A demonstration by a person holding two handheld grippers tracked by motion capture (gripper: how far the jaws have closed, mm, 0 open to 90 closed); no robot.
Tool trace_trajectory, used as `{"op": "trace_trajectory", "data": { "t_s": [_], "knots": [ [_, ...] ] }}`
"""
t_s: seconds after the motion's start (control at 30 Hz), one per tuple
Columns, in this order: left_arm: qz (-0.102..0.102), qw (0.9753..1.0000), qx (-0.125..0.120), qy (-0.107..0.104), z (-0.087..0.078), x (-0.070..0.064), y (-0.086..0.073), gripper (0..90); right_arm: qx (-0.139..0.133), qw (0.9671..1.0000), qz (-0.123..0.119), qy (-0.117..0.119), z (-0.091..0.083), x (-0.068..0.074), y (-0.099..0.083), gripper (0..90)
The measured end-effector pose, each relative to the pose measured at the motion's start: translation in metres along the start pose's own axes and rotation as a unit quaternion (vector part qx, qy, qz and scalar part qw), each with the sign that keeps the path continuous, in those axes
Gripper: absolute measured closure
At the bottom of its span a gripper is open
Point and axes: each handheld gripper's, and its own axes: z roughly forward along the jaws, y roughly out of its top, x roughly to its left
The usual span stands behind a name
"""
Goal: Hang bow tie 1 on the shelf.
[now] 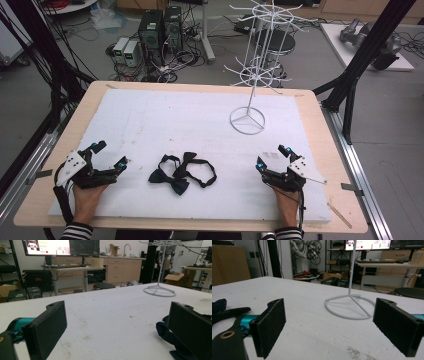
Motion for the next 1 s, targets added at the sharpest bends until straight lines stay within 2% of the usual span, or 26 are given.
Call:
{"op": "trace_trajectory", "data": {
  "t_s": [0.13, 0.77, 1.0],
  "knots": [
    [-0.002, 1.0, 0.008, 0.003, 0.0013, 0.0003, 0.0005, 3.0, 0.0, 1.0, -0.001, 0.0, -0.0003, 0.0001, 0.0, 10.6],
    [-0.007, 0.9999, 0.011, 0.002, 0.002, 0.0009, 0.0012, 3.0, 0.003, 1.0, 0.001, -0.001, -0.0005, 0.0013, 0.0, 10.7],
    [-0.006, 0.9999, 0.015, 0.002, 0.0008, 0.0027, 0.009, 3.0, 0.0, 1.0, 0.0, 0.0, -0.0003, 0.0, 0.0, 10.6]
  ]
}}
